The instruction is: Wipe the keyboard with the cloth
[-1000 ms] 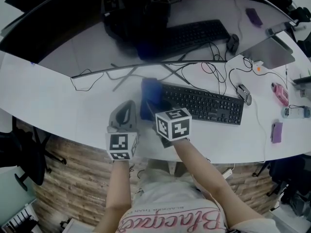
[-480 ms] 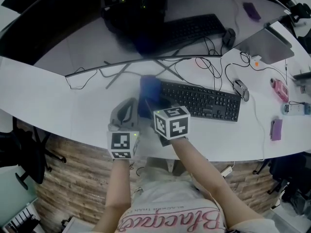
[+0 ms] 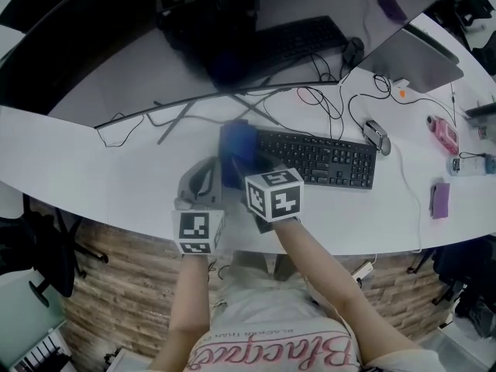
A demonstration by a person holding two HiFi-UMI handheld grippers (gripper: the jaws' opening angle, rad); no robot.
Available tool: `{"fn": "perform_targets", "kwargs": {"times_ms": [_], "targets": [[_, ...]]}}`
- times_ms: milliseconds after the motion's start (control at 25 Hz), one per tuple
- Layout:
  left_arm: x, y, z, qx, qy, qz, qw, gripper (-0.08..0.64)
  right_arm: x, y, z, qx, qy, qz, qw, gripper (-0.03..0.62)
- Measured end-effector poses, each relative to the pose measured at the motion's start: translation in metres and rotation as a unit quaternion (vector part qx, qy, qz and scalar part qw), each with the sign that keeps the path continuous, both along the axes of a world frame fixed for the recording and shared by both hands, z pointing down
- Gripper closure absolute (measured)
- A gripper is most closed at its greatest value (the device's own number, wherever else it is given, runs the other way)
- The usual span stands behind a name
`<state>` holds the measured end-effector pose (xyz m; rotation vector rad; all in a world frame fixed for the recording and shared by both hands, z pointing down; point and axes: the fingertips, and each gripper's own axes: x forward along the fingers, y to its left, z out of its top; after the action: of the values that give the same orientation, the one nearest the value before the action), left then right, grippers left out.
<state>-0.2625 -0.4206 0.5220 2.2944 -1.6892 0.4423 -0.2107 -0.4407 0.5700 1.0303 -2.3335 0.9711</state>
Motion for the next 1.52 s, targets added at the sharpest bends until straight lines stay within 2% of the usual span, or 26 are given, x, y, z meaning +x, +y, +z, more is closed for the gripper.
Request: {"fn": "perform_targets", "kwargs": {"times_ms": [560, 1520], "targets": [[0.043, 0.0, -0.001, -0.001, -0.005, 0.011, 0.9999, 0.554, 0.049, 0.0, 0.0, 0.0, 0.008, 0.007, 1.0, 0.489], [0.139, -0.007, -0.004, 0.001, -0.013, 0.039, 0.9991, 0.554, 0.146, -0.003, 0.0, -0.001, 0.015, 0.014, 1.0, 0.489]]}}
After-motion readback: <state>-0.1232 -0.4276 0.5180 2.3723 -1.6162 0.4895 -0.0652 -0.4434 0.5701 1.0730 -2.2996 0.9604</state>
